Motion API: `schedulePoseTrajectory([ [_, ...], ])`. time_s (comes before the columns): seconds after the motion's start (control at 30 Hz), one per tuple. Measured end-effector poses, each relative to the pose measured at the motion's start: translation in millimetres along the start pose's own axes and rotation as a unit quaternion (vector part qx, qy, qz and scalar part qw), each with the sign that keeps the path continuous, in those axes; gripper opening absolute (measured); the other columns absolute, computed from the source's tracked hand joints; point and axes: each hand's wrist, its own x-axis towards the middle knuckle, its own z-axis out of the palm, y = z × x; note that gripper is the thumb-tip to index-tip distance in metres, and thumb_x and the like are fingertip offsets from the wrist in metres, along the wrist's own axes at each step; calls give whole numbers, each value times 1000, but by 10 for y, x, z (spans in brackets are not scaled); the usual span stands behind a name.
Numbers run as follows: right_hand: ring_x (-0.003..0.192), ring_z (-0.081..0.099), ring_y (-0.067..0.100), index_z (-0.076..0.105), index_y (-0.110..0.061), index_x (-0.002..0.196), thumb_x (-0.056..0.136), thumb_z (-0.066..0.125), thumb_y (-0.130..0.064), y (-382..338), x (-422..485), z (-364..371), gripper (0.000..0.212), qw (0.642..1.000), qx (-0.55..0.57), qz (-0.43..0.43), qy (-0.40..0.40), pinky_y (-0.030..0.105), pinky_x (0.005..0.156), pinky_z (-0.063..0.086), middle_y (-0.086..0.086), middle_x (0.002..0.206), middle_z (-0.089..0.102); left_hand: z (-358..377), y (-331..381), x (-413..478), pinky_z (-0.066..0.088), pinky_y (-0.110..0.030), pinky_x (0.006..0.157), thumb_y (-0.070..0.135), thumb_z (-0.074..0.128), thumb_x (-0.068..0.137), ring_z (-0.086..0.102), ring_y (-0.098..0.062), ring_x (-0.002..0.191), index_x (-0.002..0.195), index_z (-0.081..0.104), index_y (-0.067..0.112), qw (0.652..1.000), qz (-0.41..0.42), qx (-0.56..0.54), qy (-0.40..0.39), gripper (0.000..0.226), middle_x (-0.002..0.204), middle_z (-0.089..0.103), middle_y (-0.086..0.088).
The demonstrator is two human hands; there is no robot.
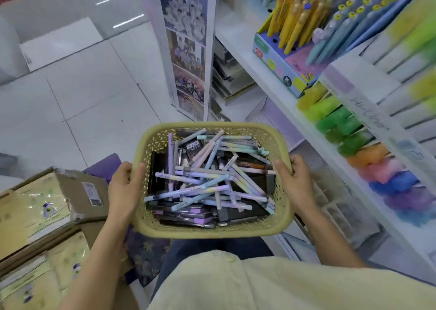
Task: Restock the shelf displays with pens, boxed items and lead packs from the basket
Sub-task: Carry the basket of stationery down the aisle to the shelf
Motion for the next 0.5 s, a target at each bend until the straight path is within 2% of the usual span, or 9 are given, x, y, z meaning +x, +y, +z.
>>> schedulePoseTrajectory([
  [0.07,64,52,12,54,-15,88,94,60,-28,-26,101,67,16,1000,7,11,12,32,60,40,9,77,59,16,77,233,36,-39,60,43,52,95,42,-21,63,82,50,10,1000,1,14,-6,36,68,47,-3],
  [0.17,58,50,2,53,-22,85,94,60,-30,-45,216,187,15,998,10,35,42,30,58,40,1,73,59,98,216,627,35,-39,60,39,53,96,41,-20,62,79,49,11,999,20,28,-32,33,66,47,-3],
  [0.27,65,56,11,54,-18,88,95,58,-31,-17,291,310,15,993,22,62,93,31,61,42,2,75,59,233,404,1030,34,-37,58,36,53,96,39,-18,60,76,47,10,995,56,38,-72,34,64,45,-2],
  [0.3,66,56,12,54,-16,90,96,58,-32,-4,297,356,17,991,25,73,109,29,61,42,4,77,59,284,463,1163,34,-36,57,35,53,97,39,-17,60,75,47,10,993,69,43,-86,34,65,45,-2],
  [0.4,59,49,0,50,-17,87,96,58,-32,-6,235,517,19,977,35,110,178,15,54,36,-1,71,52,427,672,1567,34,-36,56,32,51,97,39,-18,61,74,45,7,981,106,73,-147,35,65,45,-2],
  [0.5,63,50,6,52,-8,88,96,59,-29,4,71,719,24,954,62,157,249,14,55,35,3,73,52,553,838,1905,33,-36,56,31,51,98,38,-16,59,68,39,13,957,164,113,-209,36,63,43,1],
])
